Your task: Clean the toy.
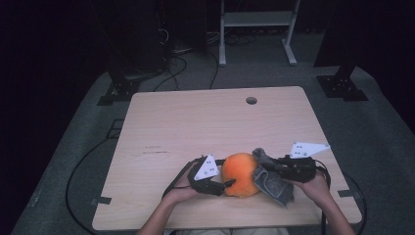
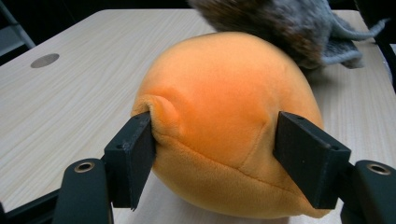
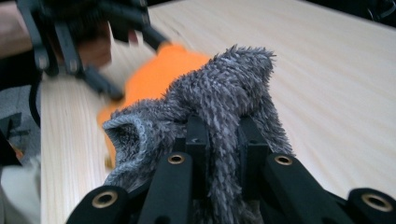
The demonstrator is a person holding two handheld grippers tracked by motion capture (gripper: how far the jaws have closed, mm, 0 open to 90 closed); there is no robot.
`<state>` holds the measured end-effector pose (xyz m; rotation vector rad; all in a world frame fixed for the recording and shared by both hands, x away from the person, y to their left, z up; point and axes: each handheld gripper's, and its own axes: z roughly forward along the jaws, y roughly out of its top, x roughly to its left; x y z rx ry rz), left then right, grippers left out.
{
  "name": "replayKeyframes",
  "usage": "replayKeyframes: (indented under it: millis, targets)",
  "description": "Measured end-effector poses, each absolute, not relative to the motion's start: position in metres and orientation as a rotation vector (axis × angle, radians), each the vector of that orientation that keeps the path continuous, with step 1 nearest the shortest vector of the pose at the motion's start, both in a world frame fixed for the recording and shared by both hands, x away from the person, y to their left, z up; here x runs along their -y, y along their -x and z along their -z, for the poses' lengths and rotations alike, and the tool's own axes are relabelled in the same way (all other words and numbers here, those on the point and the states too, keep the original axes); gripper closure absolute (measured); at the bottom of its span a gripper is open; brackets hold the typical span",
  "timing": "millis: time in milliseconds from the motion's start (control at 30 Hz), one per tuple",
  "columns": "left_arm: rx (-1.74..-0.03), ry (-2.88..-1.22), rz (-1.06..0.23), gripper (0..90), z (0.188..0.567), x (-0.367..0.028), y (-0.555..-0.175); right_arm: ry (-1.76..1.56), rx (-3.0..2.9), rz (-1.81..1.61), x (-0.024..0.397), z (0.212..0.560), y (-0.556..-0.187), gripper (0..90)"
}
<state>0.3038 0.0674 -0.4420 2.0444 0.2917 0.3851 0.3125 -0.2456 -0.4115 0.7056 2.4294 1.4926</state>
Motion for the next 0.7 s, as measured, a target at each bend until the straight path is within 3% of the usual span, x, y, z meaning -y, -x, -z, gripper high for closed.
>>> replayKeyframes:
  millis: [100,200,300,567,667,700]
  targets:
    - [-0.302,-2.045,-0.381,28.6,0.442,-0.070,-0.306,-0.731,-2.447,-1.482,0.231,0.419,-0.322,77.4]
    - [-0.310,-2.025,-0.372,22.0,0.441,-0.071,-0.306,-0.740,-2.444,-1.486,0.231,0.420,-0.320,77.4]
    - [-0.370,-2.002,-0.302,14.7,0.437,-0.069,-0.309,-0.716,-2.440,-1.486,0.231,0.427,-0.304,77.4]
    - [-0.473,-2.013,-0.141,7.7,0.434,-0.053,-0.308,-0.609,-2.433,-1.414,0.230,0.430,-0.266,77.4]
    - [-0.506,-2.032,-0.034,8.5,0.439,-0.044,-0.308,-0.596,-2.436,-1.410,0.233,0.431,-0.260,77.4]
    - [-0.452,-2.026,-0.092,20.2,0.439,-0.042,-0.303,-0.606,-2.437,-1.409,0.238,0.433,-0.256,77.4]
